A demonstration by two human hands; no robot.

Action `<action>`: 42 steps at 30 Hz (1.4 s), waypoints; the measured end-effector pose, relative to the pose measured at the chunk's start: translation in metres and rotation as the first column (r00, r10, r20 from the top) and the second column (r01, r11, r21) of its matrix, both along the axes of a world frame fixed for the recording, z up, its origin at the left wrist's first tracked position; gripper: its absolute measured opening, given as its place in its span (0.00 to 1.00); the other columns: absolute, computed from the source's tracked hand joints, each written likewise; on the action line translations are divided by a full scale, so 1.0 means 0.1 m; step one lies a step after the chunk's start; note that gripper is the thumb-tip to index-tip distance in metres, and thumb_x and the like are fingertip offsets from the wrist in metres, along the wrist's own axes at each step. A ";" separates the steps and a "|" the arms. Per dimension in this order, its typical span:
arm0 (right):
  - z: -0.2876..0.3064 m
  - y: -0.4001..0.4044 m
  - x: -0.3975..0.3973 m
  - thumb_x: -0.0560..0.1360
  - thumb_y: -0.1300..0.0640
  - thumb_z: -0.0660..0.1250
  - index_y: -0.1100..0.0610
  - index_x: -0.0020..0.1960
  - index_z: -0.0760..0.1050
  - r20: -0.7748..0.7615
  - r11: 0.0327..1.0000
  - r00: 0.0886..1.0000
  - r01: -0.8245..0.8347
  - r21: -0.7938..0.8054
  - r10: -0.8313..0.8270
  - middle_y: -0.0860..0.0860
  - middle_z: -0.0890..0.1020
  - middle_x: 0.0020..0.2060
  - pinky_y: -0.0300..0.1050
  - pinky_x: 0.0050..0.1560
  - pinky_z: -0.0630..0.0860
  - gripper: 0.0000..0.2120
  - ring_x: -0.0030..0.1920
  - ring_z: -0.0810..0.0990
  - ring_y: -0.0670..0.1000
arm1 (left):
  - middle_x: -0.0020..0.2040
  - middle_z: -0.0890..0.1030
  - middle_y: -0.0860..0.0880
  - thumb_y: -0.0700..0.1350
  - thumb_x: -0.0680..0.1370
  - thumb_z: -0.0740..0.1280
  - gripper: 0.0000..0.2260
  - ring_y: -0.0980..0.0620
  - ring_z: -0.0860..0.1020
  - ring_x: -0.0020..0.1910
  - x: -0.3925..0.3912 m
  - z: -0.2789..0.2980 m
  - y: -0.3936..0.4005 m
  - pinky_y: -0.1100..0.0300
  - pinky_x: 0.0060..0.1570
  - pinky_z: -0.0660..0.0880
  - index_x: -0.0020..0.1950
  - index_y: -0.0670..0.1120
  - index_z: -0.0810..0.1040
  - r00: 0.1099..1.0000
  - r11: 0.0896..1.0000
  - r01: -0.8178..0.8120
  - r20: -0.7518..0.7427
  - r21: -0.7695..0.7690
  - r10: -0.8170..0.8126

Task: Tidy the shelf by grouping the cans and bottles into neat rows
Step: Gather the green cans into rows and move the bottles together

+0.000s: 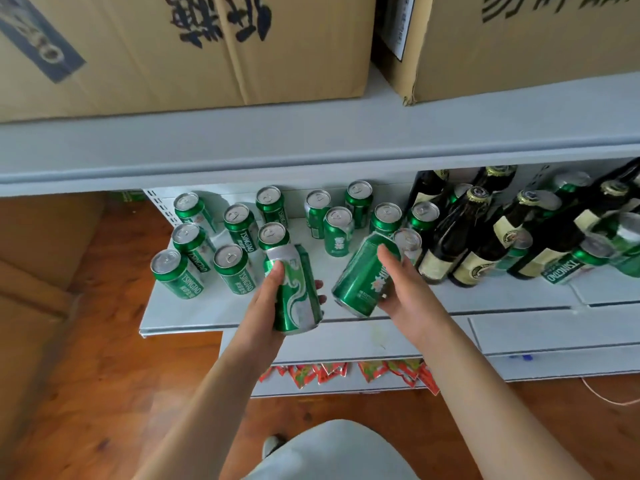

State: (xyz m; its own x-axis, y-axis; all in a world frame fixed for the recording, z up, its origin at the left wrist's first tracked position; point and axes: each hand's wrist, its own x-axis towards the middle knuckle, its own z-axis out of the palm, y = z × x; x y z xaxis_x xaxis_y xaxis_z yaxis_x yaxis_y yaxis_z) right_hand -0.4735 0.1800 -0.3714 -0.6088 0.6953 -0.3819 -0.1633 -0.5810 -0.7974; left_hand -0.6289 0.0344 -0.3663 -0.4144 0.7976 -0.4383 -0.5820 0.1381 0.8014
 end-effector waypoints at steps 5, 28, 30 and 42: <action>-0.02 -0.11 0.22 0.74 0.38 0.66 0.52 0.64 0.75 0.009 0.947 0.997 0.081 -0.311 -0.083 0.55 0.83 0.58 0.59 0.63 0.75 0.25 0.59 0.81 0.55 | 0.56 0.83 0.39 0.64 0.71 0.62 0.30 0.39 0.82 0.53 0.20 -0.01 0.00 0.45 0.49 0.80 0.65 0.46 0.75 0.999 0.997 0.033 0.026 -0.072 -0.031; 0.47 -0.10 3.58 0.70 0.59 0.75 0.50 0.64 0.73 0.075 0.338 0.332 0.936 0.095 -0.940 0.53 0.84 0.54 0.46 0.42 0.82 0.24 0.52 0.84 0.55 | 0.48 0.86 0.56 0.53 0.63 0.78 0.19 0.55 0.84 0.49 3.23 0.21 1.81 0.53 0.52 0.77 0.51 0.63 0.77 0.653 0.673 0.740 -0.234 -0.005 -0.720; 0.43 0.14 4.02 0.69 0.59 0.75 0.51 0.63 0.73 0.045 0.320 0.317 0.941 0.109 -0.948 0.53 0.83 0.53 0.48 0.46 0.82 0.24 0.51 0.84 0.55 | 0.45 0.86 0.55 0.51 0.64 0.77 0.14 0.54 0.84 0.46 3.69 0.19 2.09 0.53 0.49 0.79 0.45 0.64 0.77 0.633 0.667 0.745 -0.291 -0.021 -0.717; 0.50 1.96 6.36 0.67 0.49 0.77 0.45 0.60 0.74 0.186 0.339 0.285 0.833 0.437 -0.940 0.42 0.82 0.53 0.42 0.46 0.81 0.24 0.53 0.81 0.44 | 0.49 0.84 0.47 0.45 0.69 0.78 0.21 0.53 0.84 0.46 6.02 0.28 3.77 0.69 0.37 0.77 0.56 0.52 0.72 0.572 0.678 0.732 -0.474 -0.073 -0.669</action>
State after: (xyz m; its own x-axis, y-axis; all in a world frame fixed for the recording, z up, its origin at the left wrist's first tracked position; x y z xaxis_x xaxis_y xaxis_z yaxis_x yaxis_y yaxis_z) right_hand 0.1629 0.3758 -0.3210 0.5869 0.7965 -0.1455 -0.1528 -0.0675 -0.9860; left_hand -0.0271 0.4118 -0.3385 0.1843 0.9514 -0.2467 0.0646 0.2388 0.9689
